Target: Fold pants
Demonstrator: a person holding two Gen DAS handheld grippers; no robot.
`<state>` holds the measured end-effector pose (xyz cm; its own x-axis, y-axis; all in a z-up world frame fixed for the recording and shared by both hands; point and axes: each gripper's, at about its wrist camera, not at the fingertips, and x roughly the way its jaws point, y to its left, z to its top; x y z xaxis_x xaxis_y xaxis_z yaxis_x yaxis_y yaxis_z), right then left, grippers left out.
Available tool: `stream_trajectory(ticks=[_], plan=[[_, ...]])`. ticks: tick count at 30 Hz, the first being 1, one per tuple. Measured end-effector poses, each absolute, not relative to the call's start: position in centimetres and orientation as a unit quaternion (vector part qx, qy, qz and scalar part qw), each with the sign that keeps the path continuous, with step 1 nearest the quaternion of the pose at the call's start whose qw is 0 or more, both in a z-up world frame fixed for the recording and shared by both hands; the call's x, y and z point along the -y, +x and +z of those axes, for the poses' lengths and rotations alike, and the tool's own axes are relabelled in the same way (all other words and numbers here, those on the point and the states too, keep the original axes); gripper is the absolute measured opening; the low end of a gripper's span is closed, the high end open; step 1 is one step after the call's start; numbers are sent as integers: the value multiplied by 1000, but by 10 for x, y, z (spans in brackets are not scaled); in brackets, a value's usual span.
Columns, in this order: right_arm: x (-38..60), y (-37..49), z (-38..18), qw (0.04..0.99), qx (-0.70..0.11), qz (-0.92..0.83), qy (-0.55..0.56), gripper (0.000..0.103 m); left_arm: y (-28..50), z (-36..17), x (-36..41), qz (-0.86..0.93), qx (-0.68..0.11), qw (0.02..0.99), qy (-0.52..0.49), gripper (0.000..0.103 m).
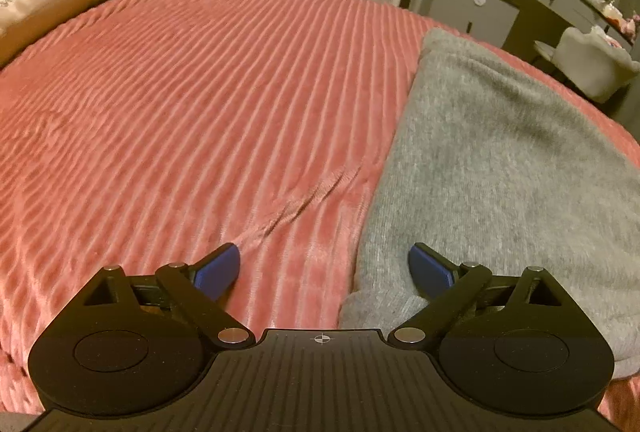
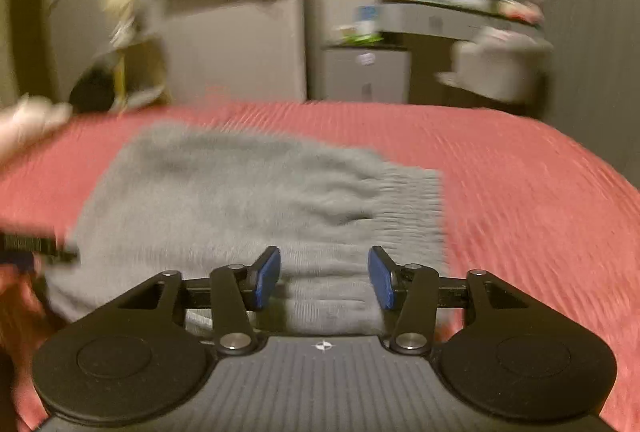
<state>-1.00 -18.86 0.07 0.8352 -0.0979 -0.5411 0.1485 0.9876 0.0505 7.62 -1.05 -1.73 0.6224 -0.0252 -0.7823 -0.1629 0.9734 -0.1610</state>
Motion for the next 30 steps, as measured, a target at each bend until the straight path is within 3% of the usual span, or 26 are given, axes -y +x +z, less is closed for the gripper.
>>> stream_trajectory(ticks=[1,7,11,18,26,27,28,30], plan=[[195,-15,4,956,-273,-89,66,77,74,-16,9,37,-431,895,-114,96],[248,-21,-21,917,-303,-91,243,76,60,-4,-2,-21,-406,899,-164,96],[270,-29,-30,895,-279,-89,338,54,49,4,6,-51,-382,912,-141,97],[281,-31,-42,877,-268,-70,392,50,57,-6,36,-84,-440,891,-72,97],[295,-24,-68,837,-281,-56,467,65,49,9,-9,-31,-409,899,-154,99],[297,-23,-69,835,-280,-57,470,68,48,11,-14,-37,-411,898,-154,99],[300,-25,-71,832,-280,-64,475,81,48,11,-15,-40,-421,895,-142,99],[306,-26,-78,821,-287,-70,489,85,54,7,-12,-44,-449,884,-120,99]])
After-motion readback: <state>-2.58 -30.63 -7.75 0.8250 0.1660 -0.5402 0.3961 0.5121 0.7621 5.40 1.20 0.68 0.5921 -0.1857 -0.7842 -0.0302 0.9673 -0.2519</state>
